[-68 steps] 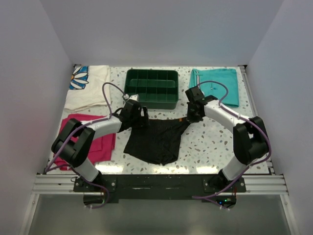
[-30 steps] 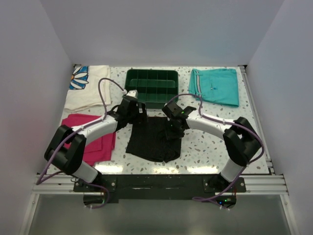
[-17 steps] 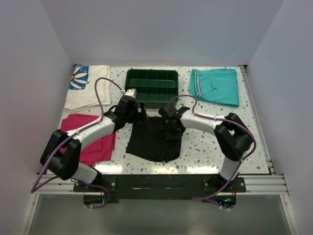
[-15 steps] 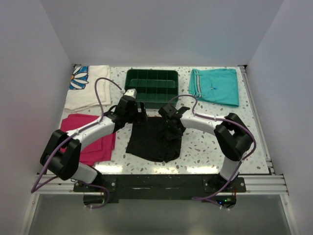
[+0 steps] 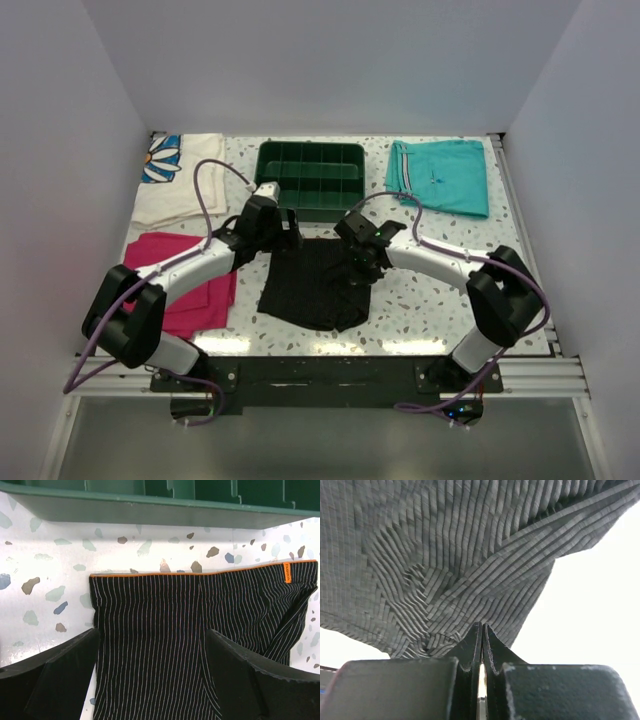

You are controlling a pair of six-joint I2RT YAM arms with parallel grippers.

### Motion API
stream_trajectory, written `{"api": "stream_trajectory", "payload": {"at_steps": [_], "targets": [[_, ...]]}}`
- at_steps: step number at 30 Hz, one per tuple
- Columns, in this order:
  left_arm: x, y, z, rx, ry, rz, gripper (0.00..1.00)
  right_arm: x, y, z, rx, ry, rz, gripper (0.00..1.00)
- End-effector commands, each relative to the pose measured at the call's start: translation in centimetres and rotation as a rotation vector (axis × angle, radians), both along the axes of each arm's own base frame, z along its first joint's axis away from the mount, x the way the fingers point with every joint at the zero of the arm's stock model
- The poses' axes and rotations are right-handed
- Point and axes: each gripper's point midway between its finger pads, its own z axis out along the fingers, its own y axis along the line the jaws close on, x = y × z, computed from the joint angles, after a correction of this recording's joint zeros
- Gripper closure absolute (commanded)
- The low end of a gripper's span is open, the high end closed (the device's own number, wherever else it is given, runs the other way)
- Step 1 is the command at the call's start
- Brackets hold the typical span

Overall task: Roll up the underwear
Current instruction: Flatten out the underwear at the center of the board.

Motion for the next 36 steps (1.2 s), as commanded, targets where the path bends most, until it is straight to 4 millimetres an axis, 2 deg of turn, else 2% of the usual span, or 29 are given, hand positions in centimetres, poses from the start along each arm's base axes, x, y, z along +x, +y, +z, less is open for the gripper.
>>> {"api": "stream_trajectory", "payload": {"at_steps": [1, 2, 3, 5, 8, 13, 19, 22, 27, 30, 33, 34, 36], "targets": [[0.2, 0.2, 0.3, -0.001, -0.02, -0.007, 0.08, -1.3, -3.5, 1.0, -0.096, -0.028, -0.049, 1.0], [0.2, 0.1, 0.4, -0.007, -0.021, -0.009, 0.08, -1.5, -3.7, 0.9, -0.085, -0.032, -0.05, 0.92], [0.2, -0.1, 0.3, -0.014, -0.025, -0.013, 0.08, -1.4, -3.4, 0.7, -0.056, -0.048, -0.052, 0.77], [0.3, -0.5, 0.2, -0.025, -0.022, -0.028, 0.08, -0.9, -1.8, 1.6, 0.013, -0.061, -0.047, 0.55], [0.3, -0.4, 0.3, -0.011, -0.014, -0.027, 0.08, 0.0, -0.4, 1.8, 0.031, -0.047, -0.036, 0.52], [0.3, -0.3, 0.8, -0.027, -0.021, -0.014, 0.08, 0.5, 0.9, 0.2, 0.03, -0.013, 0.004, 0.52], [0.1, -0.4, 1.2, -0.04, -0.03, -0.012, 0.08, 1.2, 2.2, -0.8, 0.049, -0.004, 0.027, 0.55], [0.1, -0.4, 1.0, -0.037, -0.026, -0.014, 0.08, 1.4, 2.2, -0.9, 0.038, -0.008, 0.025, 0.61], [0.0, -0.3, 0.6, -0.031, -0.017, -0.015, 0.08, 1.8, 1.3, -0.6, 0.003, -0.033, 0.009, 0.75], [-0.1, -0.3, 0.4, -0.031, -0.013, -0.017, 0.08, 1.5, 0.7, -0.1, -0.006, -0.049, 0.001, 0.76], [-0.2, -0.3, 0.1, -0.029, -0.011, -0.022, 0.08, 0.8, -0.3, -0.1, -0.022, -0.046, -0.019, 0.82], [-0.2, -0.3, 0.0, -0.029, -0.009, -0.025, 0.08, 0.6, -1.0, 0.0, -0.04, -0.054, -0.031, 0.89], [-0.3, -0.3, -0.2, -0.028, -0.004, -0.028, 0.08, 0.1, -1.8, 0.0, -0.05, -0.05, -0.061, 0.92]]}}
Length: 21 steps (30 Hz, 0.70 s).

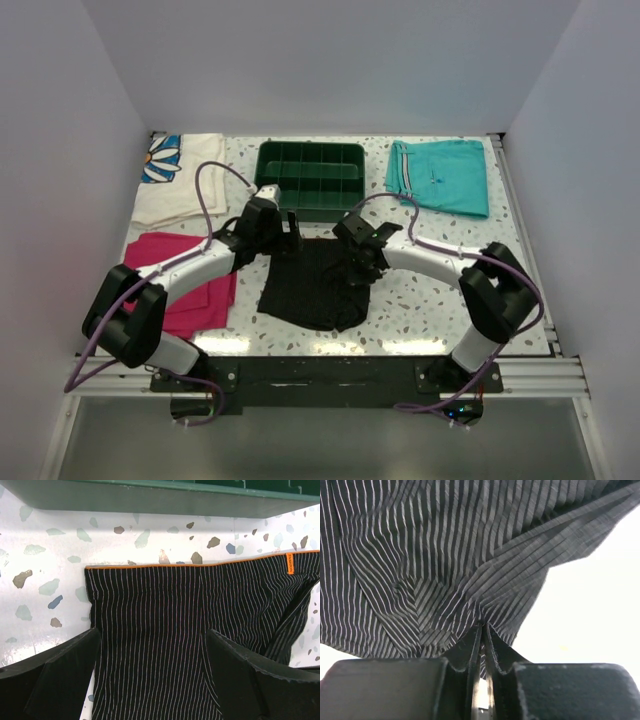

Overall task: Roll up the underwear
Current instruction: Flatten out the underwear at the center of the board.

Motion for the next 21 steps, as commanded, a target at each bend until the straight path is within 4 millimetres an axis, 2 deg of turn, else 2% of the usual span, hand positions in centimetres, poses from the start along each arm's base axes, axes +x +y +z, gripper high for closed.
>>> {"api": "stream_trajectory", "payload": {"at_steps": [1, 6, 10, 15, 17, 19, 20, 21], "targets": [[0.3, -0.2, 0.4, -0.023, -0.026, -0.014, 0.08, -0.7, -2.5, 1.4, -0.038, -0.062, -0.073, 0.93], [0.1, -0.3, 0.1, -0.018, -0.021, -0.028, 0.08, -1.9, -5.0, 0.8, -0.075, -0.081, -0.186, 1.0], [0.0, -0.2, 0.1, -0.014, -0.026, -0.033, 0.08, -3.8, -8.2, -0.4, -0.158, -0.075, -0.261, 1.0], [-0.1, -0.3, -0.2, -0.015, -0.021, -0.037, 0.08, -4.8, -11.7, 0.3, -0.248, -0.126, -0.361, 1.0], [-0.1, -0.3, -0.2, -0.018, -0.021, -0.04, 0.08, -4.7, -12.4, 0.8, -0.253, -0.146, -0.398, 0.99], [0.0, -0.5, -0.2, -0.021, -0.022, -0.045, 0.08, -4.6, -13.0, 1.2, -0.263, -0.156, -0.423, 0.87], [0.0, -0.5, -0.3, -0.019, -0.02, -0.048, 0.08, -4.5, -13.1, 1.4, -0.258, -0.16, -0.433, 0.76], [0.1, -0.7, -0.3, -0.021, -0.019, -0.053, 0.08, -4.0, -13.0, 2.0, -0.241, -0.174, -0.443, 0.53]]}}
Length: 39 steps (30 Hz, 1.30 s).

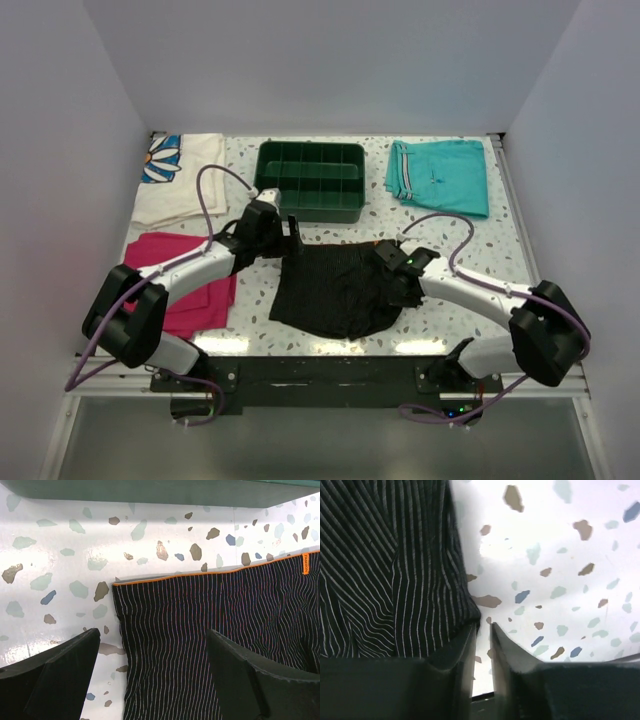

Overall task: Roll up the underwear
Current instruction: Flatten out the underwear at the center of the board.

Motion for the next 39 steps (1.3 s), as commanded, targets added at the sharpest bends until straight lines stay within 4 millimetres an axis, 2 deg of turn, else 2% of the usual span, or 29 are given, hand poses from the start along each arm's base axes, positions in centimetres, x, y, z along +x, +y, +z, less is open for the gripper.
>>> {"api": "stream_trajectory", "payload": {"at_steps": [1, 3, 4, 5, 6, 7, 8, 9, 10, 11, 12, 13, 15, 18, 27, 28, 31, 35, 39], "targets": [[0.8, -0.6, 0.6, -0.015, -0.039, -0.04, 0.08, 1.2, -1.8, 2.0, -0.033, -0.083, -0.096, 0.46], [0.9, -1.0, 0.5, -0.015, -0.036, -0.061, 0.08, 2.3, -1.7, 3.6, 0.018, -0.119, -0.119, 0.42], [0.9, -1.0, 0.3, -0.011, -0.033, -0.066, 0.08, 2.7, -1.6, 4.1, 0.043, -0.126, -0.108, 0.34], [1.2, -1.2, 0.5, -0.011, -0.036, -0.069, 0.08, 3.2, -1.3, 4.5, 0.09, -0.129, -0.11, 0.33], [1.3, -1.2, 0.0, -0.003, -0.028, -0.071, 0.08, 5.0, -1.2, 5.2, 0.159, -0.172, -0.136, 0.33], [1.2, -1.6, 0.0, -0.016, -0.025, -0.093, 0.09, 5.4, -0.1, 5.7, 0.245, -0.168, -0.086, 0.33], [1.4, -1.9, 0.1, -0.018, -0.027, -0.105, 0.09, 6.2, 0.2, 5.8, 0.29, -0.173, -0.085, 0.33], [1.4, -2.0, -0.3, -0.015, -0.018, -0.108, 0.1, 8.3, 0.1, 6.5, 0.354, -0.216, -0.099, 0.33], [1.6, -2.0, -0.3, -0.012, -0.018, -0.105, 0.11, 8.8, 0.7, 6.1, 0.387, -0.175, -0.058, 0.33], [1.8, -2.0, -0.3, -0.009, -0.023, -0.104, 0.12, 9.5, 0.3, 6.0, 0.373, -0.165, -0.064, 0.34], [2.0, -1.9, -0.5, -0.003, -0.018, -0.099, 0.12, 10.9, 0.4, 7.0, 0.381, -0.184, -0.049, 0.35], [2.1, -1.9, -0.6, -0.006, -0.018, -0.101, 0.14, 11.4, 0.7, 6.1, 0.364, -0.138, 0.001, 0.35], [2.4, -2.1, -0.8, -0.025, -0.02, -0.108, 0.16, 13.0, 1.6, 6.7, 0.39, -0.154, 0.039, 0.35], [3.2, -2.1, -0.9, -0.065, -0.032, -0.111, 0.21, 14.6, 2.0, 5.7, 0.426, -0.136, 0.064, 0.36], [3.3, -0.8, -2.5, -0.081, -0.034, -0.11, 0.34, 16.9, 1.9, 2.7, 0.487, -0.088, 0.079, 0.39], [3.3, -0.8, -2.5, -0.094, -0.04, -0.112, 0.42, 17.0, 1.7, 2.5, 0.483, -0.088, 0.076, 0.41], [2.8, -1.0, -3.0, -0.121, -0.045, -0.13, 0.46, 17.5, 1.5, 2.0, 0.494, -0.11, 0.067, 0.44], [2.2, -1.4, -4.0, -0.15, -0.019, -0.149, 0.5, 18.2, 1.1, 1.0, 0.508, -0.121, 0.047, 0.44], [2.2, -1.0, -4.0, -0.146, -0.025, -0.132, 0.5, 18.7, 0.9, 0.4, 0.514, -0.109, 0.038, 0.45]]}}
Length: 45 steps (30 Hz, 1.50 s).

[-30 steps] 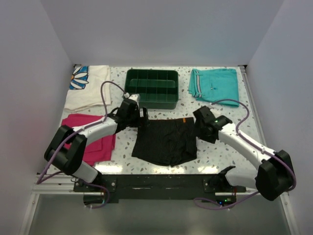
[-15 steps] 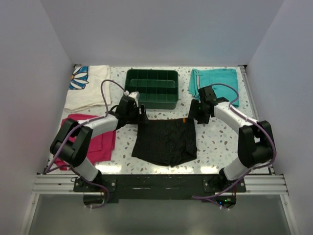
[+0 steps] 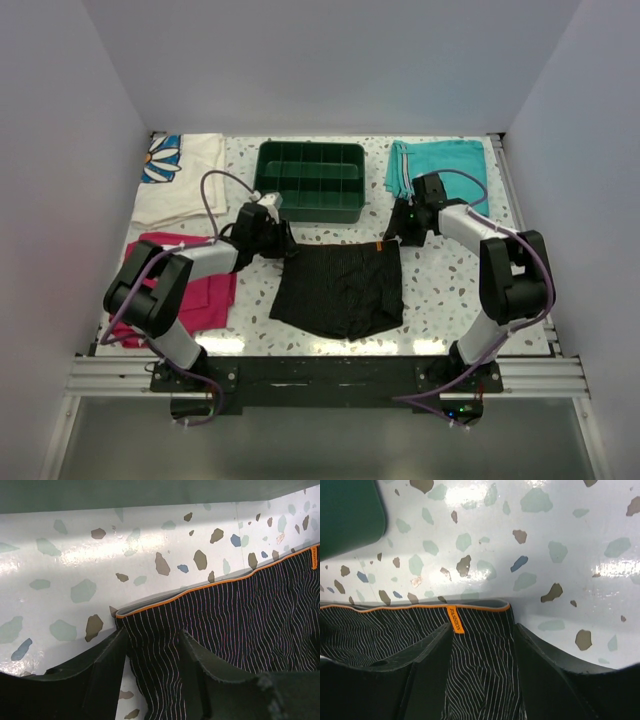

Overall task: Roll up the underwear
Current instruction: Flatten out the underwear at the center of the board.

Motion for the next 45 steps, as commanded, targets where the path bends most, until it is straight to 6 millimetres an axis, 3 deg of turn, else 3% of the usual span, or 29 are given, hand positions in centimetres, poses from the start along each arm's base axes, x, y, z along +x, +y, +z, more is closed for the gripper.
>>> {"api": "stream_trajectory", "payload": {"at_steps": [1, 3, 7, 10, 16, 23, 29, 31, 32, 33, 36, 39, 40, 41, 45], "targets": [[0.3, -0.2, 0.4, -0.031, -0.033, -0.005, 0.5, 1.1, 0.2, -0.1, 0.024, -0.028, 0.029, 0.45], [0.4, 0.4, 0.4, -0.011, -0.036, 0.023, 0.41, 1.0, -0.1, -0.8, 0.011, -0.011, 0.027, 0.45], [0.6, 1.5, 0.8, 0.007, -0.057, 0.065, 0.33, 0.6, -0.3, -1.6, 0.004, 0.009, 0.029, 0.45], [0.7, 2.1, 0.7, 0.006, -0.054, 0.076, 0.32, 0.2, -0.3, -2.0, 0.012, 0.014, 0.03, 0.45], [0.4, 1.2, -0.7, -0.043, -0.015, 0.019, 0.32, 0.0, -0.4, -2.6, 0.018, 0.029, 0.031, 0.48], [-0.2, -0.3, -1.9, -0.107, 0.015, -0.047, 0.51, -0.1, -0.4, -2.6, 0.03, 0.026, 0.032, 0.56], [-0.7, 0.4, -2.6, -0.081, 0.029, -0.021, 0.63, -0.3, -0.3, -2.7, 0.038, 0.03, 0.03, 0.65], [-0.6, 0.5, -2.4, -0.075, 0.026, -0.018, 0.66, -0.4, -0.3, -2.9, 0.038, 0.033, 0.032, 0.76], [-0.5, 0.6, -2.3, -0.072, 0.023, -0.013, 0.71, -0.3, -0.3, -2.8, 0.041, 0.031, 0.031, 0.76], [-0.2, 0.6, -1.9, -0.071, 0.012, -0.011, 0.72, -0.4, -0.3, -2.8, 0.042, 0.031, 0.032, 0.82], [0.3, 0.8, -1.4, -0.051, 0.005, 0.0, 0.78, -0.6, -0.3, -3.0, 0.041, 0.034, 0.03, 0.84], [0.9, 0.9, -0.6, -0.037, -0.006, 0.008, 0.91, -0.7, -0.5, -2.8, 0.034, 0.029, 0.029, 0.94], [1.0, 1.0, -0.4, -0.032, -0.012, 0.016, 1.0, -0.7, -0.5, -2.7, 0.031, 0.026, 0.031, 0.96], [1.3, 1.0, 0.0, -0.032, -0.018, 0.02, 1.0, -0.6, -0.5, -2.2, 0.03, 0.016, 0.033, 1.0], [1.6, 1.2, 2.8, -0.04, -0.066, 0.032, 1.0, -0.9, -0.4, -0.1, 0.044, -0.024, 0.054, 1.0]]}}
